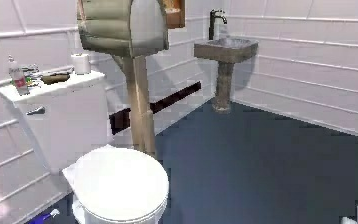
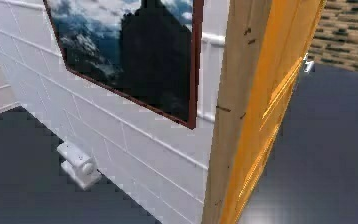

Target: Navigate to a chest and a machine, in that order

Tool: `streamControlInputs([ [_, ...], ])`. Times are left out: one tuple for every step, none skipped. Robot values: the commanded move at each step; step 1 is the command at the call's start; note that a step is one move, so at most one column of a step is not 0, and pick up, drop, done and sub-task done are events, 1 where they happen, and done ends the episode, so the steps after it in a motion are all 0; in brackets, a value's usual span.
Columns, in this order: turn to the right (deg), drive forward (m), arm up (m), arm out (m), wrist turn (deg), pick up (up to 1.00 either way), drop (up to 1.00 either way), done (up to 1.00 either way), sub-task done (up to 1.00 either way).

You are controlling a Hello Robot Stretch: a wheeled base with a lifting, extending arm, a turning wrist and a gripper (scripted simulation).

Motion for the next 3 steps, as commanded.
streamControlInputs([
  [45.0, 0.00, 0.00, 0.00, 0.0, 0.00, 0.00, 0.00, 0.00],
  [9.0, 0.00, 0.00, 0.00, 0.0, 0.00, 0.00, 0.00, 0.00],
  [0.0, 0.00, 0.00, 0.00, 0.0, 0.00, 0.00, 1.00, 0.00],
])
